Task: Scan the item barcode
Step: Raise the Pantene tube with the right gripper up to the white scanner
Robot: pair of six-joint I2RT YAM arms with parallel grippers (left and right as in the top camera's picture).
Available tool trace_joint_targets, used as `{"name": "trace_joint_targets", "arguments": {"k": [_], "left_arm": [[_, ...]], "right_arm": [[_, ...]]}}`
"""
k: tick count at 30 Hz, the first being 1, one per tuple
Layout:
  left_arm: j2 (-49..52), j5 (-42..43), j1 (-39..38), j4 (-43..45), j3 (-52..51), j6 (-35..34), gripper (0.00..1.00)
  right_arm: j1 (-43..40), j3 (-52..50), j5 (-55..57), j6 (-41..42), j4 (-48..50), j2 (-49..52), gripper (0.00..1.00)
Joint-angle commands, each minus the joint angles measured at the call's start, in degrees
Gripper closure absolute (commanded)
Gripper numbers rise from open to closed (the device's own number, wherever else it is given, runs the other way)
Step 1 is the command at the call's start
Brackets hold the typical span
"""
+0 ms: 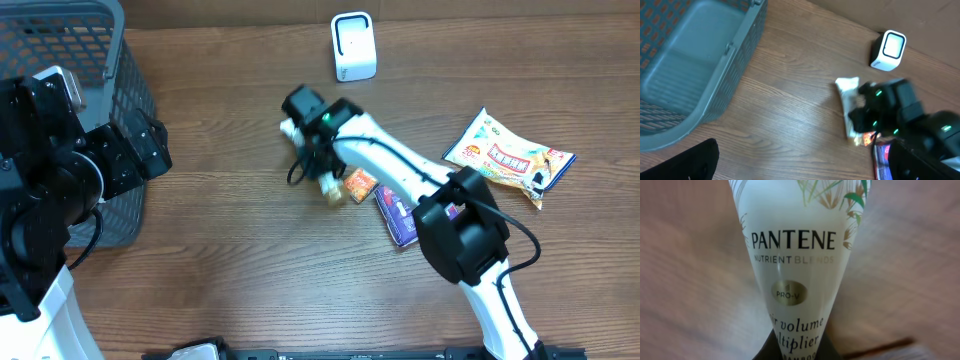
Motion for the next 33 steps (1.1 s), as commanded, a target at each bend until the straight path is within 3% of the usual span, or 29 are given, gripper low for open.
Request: {"name": "trace_joint_targets", "arguments": {"k": [1,6,13,19,24,33], "left_arm": [[0.0,-0.5,0.3,0.1,0.0,-0.8,0.00],[0.0,-0.5,0.3,0.1,0.1,-0.8,0.00],[0.0,-0.5,0.3,0.1,0.0,-0.8,0.00],[0.0,-0.5,0.3,0.1,0.0,-0.8,0.00],[0.0,-0.5,0.3,0.1,0.0,-0.8,0.00],[0.0,-0.5,0.3,0.1,0.0,-0.8,0.00]], "right_arm": [[-5.6,11.0,1.1,2.8,1.2,-1.2,0.96],[-12.5,19.3,0.6,2.8,5.4,-1.2,0.96],[-18.5,19.0,-1.3,2.8,20.6,0.4,0.96],[-18.5,18.9,-1.2,3.6,31.5,3.3,0.96],[-18.5,18.9,0.0,8.0,33.3,5.9,0.96],[-18.5,19.0,1.3,8.6,31.1,7.8,0.96]]}}
